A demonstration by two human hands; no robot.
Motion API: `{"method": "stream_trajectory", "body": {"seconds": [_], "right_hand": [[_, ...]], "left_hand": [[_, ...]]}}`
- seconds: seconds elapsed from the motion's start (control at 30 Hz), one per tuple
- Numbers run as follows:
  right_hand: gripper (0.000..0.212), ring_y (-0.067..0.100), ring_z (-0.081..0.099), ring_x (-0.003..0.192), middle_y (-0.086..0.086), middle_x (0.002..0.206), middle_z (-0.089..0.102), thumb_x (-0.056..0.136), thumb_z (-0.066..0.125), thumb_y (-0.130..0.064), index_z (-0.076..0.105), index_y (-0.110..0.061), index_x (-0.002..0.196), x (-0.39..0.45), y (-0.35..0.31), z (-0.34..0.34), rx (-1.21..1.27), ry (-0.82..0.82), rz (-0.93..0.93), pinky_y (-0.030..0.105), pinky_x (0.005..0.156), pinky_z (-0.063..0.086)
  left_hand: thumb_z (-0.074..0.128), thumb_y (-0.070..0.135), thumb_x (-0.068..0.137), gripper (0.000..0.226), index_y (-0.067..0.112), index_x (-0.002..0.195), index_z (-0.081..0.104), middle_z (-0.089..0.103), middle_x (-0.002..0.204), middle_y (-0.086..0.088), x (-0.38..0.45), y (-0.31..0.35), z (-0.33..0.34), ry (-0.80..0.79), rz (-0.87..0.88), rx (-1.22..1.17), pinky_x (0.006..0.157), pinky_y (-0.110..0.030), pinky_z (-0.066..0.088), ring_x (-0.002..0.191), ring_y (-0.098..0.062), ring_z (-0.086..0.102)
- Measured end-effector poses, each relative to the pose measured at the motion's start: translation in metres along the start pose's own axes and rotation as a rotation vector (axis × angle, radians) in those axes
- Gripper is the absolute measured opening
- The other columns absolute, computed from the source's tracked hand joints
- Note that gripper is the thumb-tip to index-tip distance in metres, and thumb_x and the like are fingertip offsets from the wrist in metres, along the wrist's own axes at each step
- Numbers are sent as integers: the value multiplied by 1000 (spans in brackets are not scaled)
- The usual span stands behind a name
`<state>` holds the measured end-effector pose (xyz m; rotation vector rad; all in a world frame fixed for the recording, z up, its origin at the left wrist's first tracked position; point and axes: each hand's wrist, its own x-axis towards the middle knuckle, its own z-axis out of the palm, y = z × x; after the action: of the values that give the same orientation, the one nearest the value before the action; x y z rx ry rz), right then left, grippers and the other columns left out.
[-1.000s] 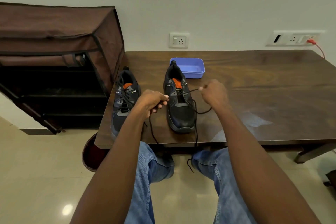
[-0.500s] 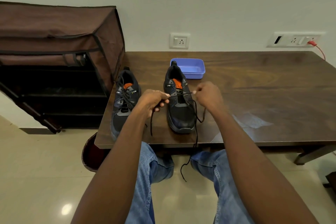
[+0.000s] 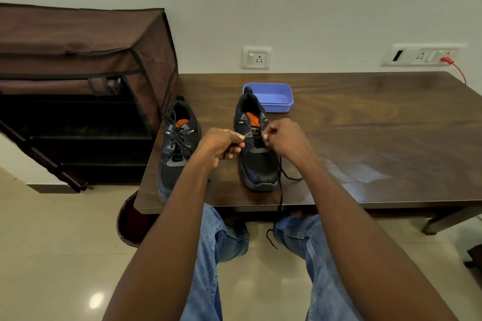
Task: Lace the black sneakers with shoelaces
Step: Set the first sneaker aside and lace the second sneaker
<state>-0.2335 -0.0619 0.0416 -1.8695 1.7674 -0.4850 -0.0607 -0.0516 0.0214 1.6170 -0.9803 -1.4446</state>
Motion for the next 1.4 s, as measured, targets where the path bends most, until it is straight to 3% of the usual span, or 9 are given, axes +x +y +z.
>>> {"method": "stream_trajectory", "body": {"seconds": [0.2,0.27,0.33,0.47,0.63,0.8,0.9,1.0,1.4], "right_hand": [[10,30,63,94,6,88,67,90,54,-11,64,-13,89,-2,12,-2,-334,172,83,42,89,49],[10,27,61,104,5,103,69,89,62,-18,67,-19,97,2,10,1,-237,137,-1,41,93,48],[26,20,61,108,0,112,69,89,70,-19,70,-20,115,3,5,4,22,4,-77,34,92,49],[9,14,65,89,-4,89,70,91,68,-14,76,-18,96,2,0,11,159,-110,-111,26,72,49],[14,15,70,86,2,87,75,92,65,-10,77,-18,94,2,0,15,292,-90,-98,31,79,56],[18,10,66,71,5,79,74,94,63,-12,78,-22,89,6,0,19,354,-55,-90,29,73,56],[20,10,67,77,-2,79,74,91,63,-15,77,-26,81,11,1,22,313,13,-45,32,76,57],[21,15,67,83,-6,82,73,89,60,-20,77,-25,78,17,5,26,73,108,-12,42,81,57],[26,25,67,95,7,98,75,91,51,-9,78,-9,91,18,5,30,-42,-15,50,41,86,55]], "left_hand": [[57,0,96,11,4,92,66,70,76,-7,1,0,1,8,-7,-42,48,-17,50,53,-7,62],[59,0,96,8,3,90,65,70,76,-9,0,0,4,-8,0,-56,49,-18,53,51,-8,64],[61,3,96,6,3,89,62,69,73,-10,-2,1,8,-32,25,-60,48,-18,51,49,-8,62],[60,5,97,5,6,93,57,64,61,-4,-1,-1,12,-42,99,-33,41,-19,43,44,-8,53],[61,5,96,4,6,97,57,65,59,-1,4,-4,14,-36,125,-48,41,-20,42,45,-8,53],[61,5,96,3,6,95,58,65,62,-3,7,-5,15,9,151,-95,42,-20,42,45,-9,53],[62,10,97,7,9,91,58,64,65,-4,11,-8,17,65,127,-93,45,-21,43,48,-9,53],[60,9,97,17,10,80,56,60,66,-6,18,-14,17,175,65,-15,46,-23,42,50,-12,50],[63,-1,89,25,8,66,64,61,63,-9,27,-21,21,221,-2,142,49,-27,48,51,-16,53]]}}
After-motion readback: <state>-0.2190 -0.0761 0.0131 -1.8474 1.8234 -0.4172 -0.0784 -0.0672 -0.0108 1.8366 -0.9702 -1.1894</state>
